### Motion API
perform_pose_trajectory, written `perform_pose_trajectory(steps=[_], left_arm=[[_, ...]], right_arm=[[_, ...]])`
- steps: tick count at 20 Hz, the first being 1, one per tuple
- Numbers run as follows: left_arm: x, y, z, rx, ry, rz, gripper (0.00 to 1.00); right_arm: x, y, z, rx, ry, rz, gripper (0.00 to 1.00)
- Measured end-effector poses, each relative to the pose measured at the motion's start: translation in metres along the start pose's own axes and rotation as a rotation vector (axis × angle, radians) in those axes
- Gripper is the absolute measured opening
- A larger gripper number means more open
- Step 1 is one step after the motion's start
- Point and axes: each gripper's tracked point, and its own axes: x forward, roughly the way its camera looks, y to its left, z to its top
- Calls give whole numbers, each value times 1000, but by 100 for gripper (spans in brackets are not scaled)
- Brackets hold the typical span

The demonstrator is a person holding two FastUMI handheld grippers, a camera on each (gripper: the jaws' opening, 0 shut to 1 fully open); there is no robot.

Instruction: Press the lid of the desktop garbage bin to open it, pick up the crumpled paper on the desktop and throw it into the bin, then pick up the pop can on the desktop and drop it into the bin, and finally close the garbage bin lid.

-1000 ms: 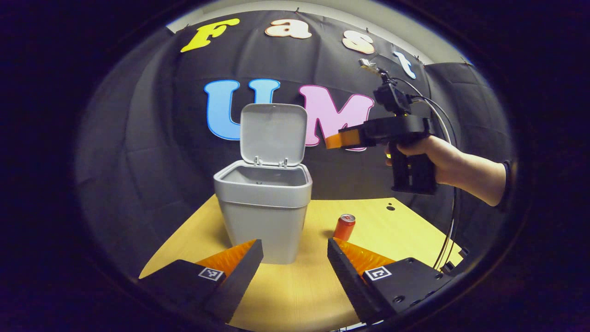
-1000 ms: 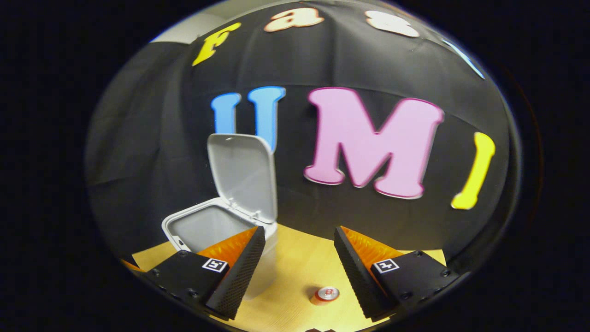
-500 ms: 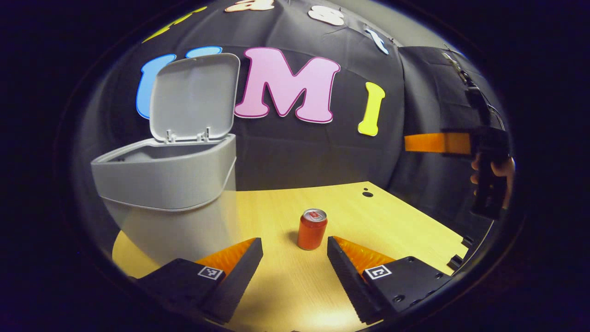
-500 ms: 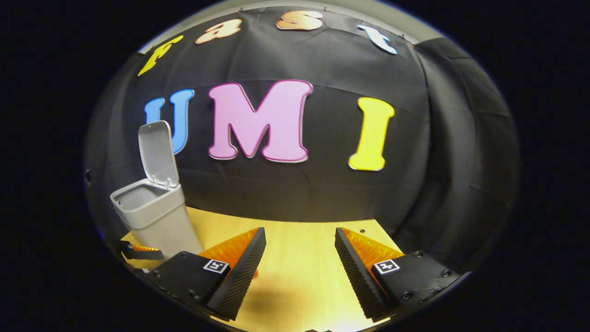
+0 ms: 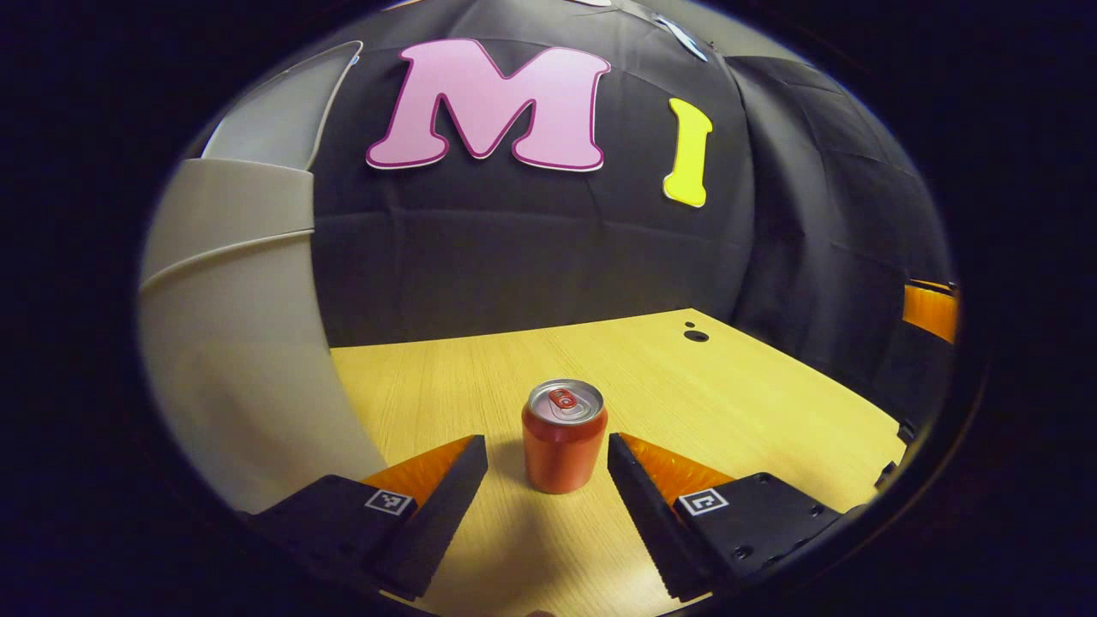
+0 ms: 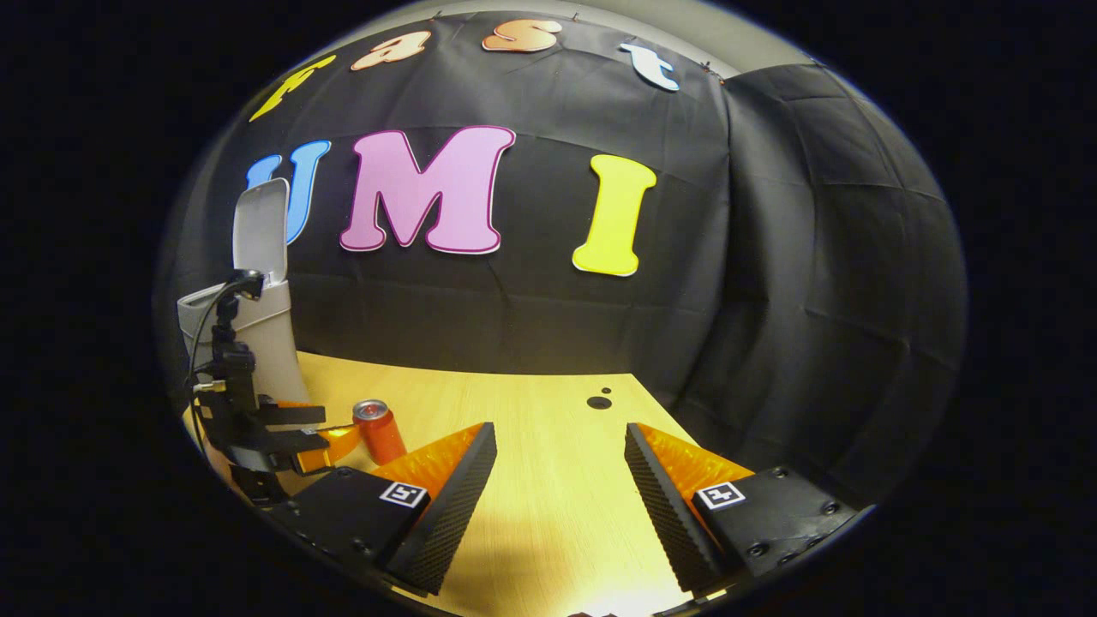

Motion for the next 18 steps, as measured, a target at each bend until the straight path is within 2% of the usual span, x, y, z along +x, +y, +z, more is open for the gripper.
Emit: perform_pose_trajectory(steps=[4,7,12,18], left_arm=[[27,-3,-18,14,21,16,97],[41,-7,-22,21,11,9,97],[58,-9,-19,57,-10,14,96],[65,-7,-18,55,-29,23,96]], right_arm=[[-13,3,-50,25,52,-11,98],[-20,8,-96,62,166,-7,98],[-20,3,-110,55,188,-19,98],[-19,3,-107,31,170,-6,98]])
